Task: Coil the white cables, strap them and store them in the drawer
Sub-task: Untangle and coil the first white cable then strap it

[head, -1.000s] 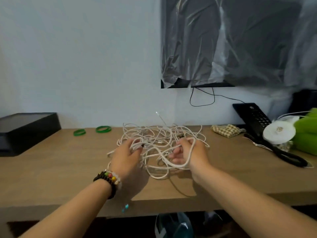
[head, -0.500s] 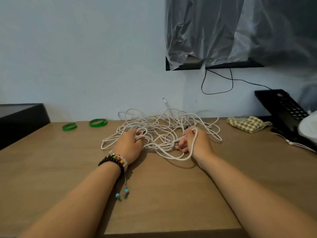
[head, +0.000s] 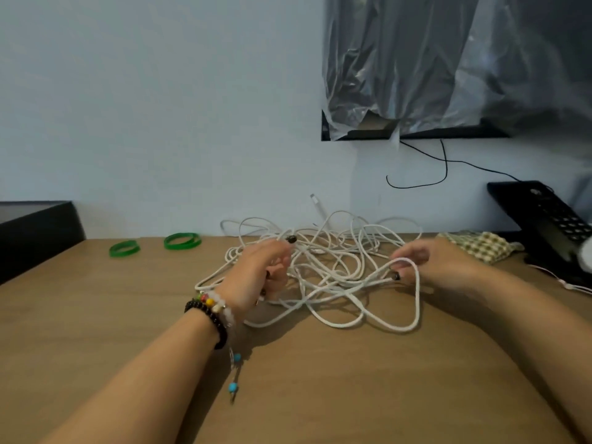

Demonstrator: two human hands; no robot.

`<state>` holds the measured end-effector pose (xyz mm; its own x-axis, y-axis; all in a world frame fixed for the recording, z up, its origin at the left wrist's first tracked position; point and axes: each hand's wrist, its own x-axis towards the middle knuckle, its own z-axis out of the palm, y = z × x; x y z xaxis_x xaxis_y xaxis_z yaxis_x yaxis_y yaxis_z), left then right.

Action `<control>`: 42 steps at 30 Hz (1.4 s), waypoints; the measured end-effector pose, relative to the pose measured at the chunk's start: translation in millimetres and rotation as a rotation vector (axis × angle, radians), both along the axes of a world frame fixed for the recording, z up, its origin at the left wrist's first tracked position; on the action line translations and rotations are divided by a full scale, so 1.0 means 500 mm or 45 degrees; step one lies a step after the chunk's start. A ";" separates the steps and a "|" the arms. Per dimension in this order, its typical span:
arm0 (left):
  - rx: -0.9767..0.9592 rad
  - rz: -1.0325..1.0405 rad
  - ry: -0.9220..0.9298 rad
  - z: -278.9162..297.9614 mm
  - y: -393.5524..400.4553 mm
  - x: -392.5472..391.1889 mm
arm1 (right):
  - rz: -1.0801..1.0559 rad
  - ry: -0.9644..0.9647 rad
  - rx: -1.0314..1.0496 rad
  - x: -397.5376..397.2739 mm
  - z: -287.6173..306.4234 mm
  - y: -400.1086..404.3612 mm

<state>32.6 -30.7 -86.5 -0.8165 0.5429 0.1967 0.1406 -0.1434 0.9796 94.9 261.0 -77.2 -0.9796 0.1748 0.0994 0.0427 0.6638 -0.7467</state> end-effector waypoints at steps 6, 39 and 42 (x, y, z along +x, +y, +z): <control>-0.015 0.008 0.043 0.015 0.015 0.020 | -0.305 0.454 0.502 0.023 0.121 -0.041; 0.071 0.229 0.131 0.007 0.025 0.028 | 0.208 0.813 -0.116 -0.013 -0.037 -0.250; 0.085 0.160 0.178 0.008 0.019 0.034 | 0.249 0.807 -0.111 -0.010 -0.036 -0.256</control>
<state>49.5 -21.3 -82.8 -0.8393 0.4202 0.3450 0.2954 -0.1802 0.9382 89.9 133.2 -95.1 -0.7507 0.0333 0.6598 -0.5371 0.5508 -0.6389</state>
